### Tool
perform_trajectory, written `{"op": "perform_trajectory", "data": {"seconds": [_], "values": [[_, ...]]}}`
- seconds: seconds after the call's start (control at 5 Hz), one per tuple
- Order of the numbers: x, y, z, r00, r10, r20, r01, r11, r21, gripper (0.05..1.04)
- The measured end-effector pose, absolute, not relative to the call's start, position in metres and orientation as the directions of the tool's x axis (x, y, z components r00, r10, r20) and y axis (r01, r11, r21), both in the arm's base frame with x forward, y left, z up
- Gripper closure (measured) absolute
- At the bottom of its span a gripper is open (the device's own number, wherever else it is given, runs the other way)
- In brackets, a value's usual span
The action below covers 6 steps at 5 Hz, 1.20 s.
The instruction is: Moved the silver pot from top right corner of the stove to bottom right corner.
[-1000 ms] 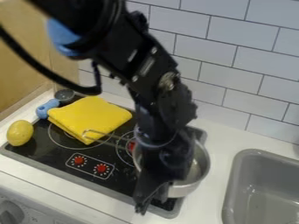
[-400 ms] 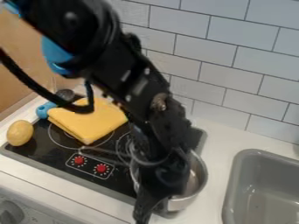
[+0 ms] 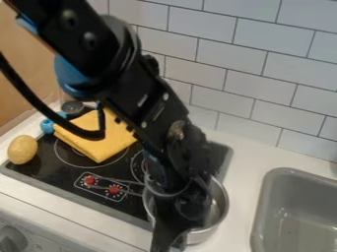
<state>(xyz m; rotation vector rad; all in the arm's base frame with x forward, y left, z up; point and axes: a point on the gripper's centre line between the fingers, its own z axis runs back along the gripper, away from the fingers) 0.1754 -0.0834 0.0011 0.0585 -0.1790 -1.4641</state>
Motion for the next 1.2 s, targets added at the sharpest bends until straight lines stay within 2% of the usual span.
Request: {"op": "perform_trajectory", "data": {"seconds": [0.2, 0.6, 0.8, 1.0, 1.2], "values": [[0.167, -0.079, 0.0, 0.216, -0.974, 0.07, 0.959, 0.225, 0.171, 0.818], [0.167, -0.078, 0.003, 0.18, -0.981, 0.068, 0.966, 0.19, 0.177, 0.284], [0.167, -0.078, 0.007, 0.185, -0.98, 0.076, 0.963, 0.197, 0.183, 0.087], [0.166, -0.078, 0.012, 0.177, -0.981, 0.079, 0.965, 0.189, 0.182, 0.083], [0.163, -0.079, 0.029, 0.179, -0.98, 0.091, 0.958, 0.195, 0.213, 0.081]]}}
